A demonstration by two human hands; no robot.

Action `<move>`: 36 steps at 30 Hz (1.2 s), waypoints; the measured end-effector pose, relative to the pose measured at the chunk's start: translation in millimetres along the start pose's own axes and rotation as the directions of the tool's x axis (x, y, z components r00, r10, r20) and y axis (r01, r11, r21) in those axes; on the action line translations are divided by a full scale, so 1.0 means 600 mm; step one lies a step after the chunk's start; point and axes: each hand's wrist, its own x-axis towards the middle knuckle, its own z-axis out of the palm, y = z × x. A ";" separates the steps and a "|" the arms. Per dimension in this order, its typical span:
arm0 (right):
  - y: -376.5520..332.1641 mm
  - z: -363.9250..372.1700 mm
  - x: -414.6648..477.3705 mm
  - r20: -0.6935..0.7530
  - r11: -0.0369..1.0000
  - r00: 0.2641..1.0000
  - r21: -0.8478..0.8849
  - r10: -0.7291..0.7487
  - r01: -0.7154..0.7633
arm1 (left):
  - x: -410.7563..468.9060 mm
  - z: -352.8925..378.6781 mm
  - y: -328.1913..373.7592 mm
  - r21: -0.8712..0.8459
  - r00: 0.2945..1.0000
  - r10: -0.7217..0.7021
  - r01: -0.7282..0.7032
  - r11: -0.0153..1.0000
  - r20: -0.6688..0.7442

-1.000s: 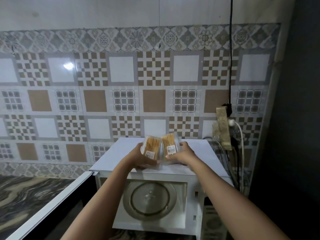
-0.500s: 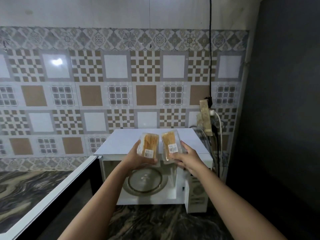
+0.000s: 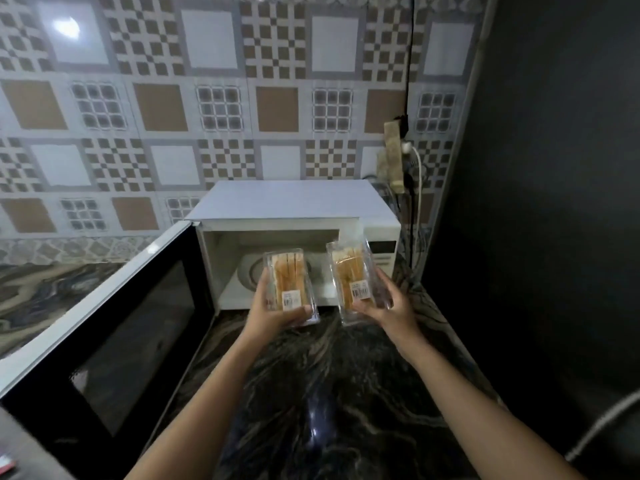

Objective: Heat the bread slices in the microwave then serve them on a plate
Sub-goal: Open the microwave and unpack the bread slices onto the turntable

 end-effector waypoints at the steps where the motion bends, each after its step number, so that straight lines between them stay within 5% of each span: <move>1: 0.021 -0.005 -0.014 -0.010 1.000 1.000 -0.014 0.028 -0.028 | -0.013 -0.001 -0.022 0.011 1.000 -0.016 0.016 1.000 -0.003; 13: 0.207 -0.035 -0.079 -0.084 0.923 0.923 -0.053 0.375 -0.380 | -0.108 0.041 -0.202 0.121 0.969 -0.221 0.234 0.965 -0.110; 19: 0.219 -0.054 -0.072 -0.121 0.875 0.954 -0.381 0.273 -0.298 | -0.090 0.048 -0.223 0.388 0.966 -0.220 0.257 0.885 -0.136; 23: 0.231 -0.071 -0.064 -0.229 0.754 0.941 -0.564 0.250 -0.338 | -0.077 0.055 -0.225 0.529 0.939 -0.264 0.343 0.776 -0.221; 29: 0.215 -0.077 -0.063 -0.303 0.662 0.938 -0.669 0.170 -0.337 | -0.100 0.051 -0.232 0.555 0.976 -0.151 0.212 0.805 -0.154; 32: 0.186 -0.061 -0.066 -0.282 0.634 0.959 -0.749 -0.039 -0.194 | -0.128 0.041 -0.233 0.473 0.984 -0.108 0.164 0.866 -0.142; 36: 0.156 -0.018 -0.072 -0.015 0.594 0.931 -0.774 -0.365 0.221 | -0.162 0.020 -0.237 0.417 0.979 -0.099 0.167 0.893 -0.180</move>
